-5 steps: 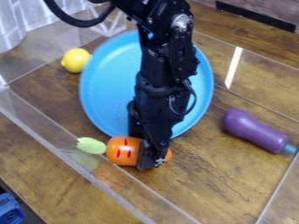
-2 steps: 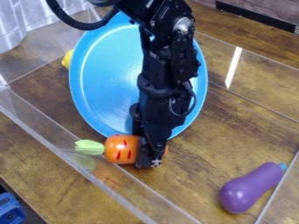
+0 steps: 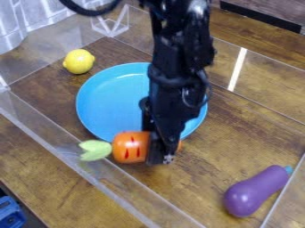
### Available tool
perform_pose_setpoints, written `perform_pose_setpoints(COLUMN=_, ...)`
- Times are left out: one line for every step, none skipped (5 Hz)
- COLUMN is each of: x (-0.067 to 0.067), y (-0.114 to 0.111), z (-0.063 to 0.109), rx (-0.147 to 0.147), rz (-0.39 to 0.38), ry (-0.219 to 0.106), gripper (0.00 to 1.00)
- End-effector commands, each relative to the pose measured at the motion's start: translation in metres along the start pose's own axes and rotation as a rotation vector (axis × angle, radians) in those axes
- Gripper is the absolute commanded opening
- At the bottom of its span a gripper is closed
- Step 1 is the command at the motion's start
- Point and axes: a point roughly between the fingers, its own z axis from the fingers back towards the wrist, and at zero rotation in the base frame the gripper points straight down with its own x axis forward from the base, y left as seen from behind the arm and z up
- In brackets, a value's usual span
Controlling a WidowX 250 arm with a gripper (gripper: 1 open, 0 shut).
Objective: Move the carrot to the right side
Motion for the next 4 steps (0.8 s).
perform_pose_setpoints(x=-0.002, y=0.01, z=0.018, rx=0.046, rz=0.016, ry=-0.047, gripper=0.0)
perform_pose_setpoints(x=-0.01, y=0.011, z=0.024, rx=0.044, rz=0.039, ry=-0.052, gripper=0.0)
perform_pose_setpoints(x=-0.011, y=0.007, z=0.03, rx=0.058, rz=-0.045, ry=-0.067, gripper=0.0)
perform_pose_setpoints(x=-0.012, y=0.002, z=0.034, rx=0.058, rz=-0.109, ry=-0.085, gripper=0.0)
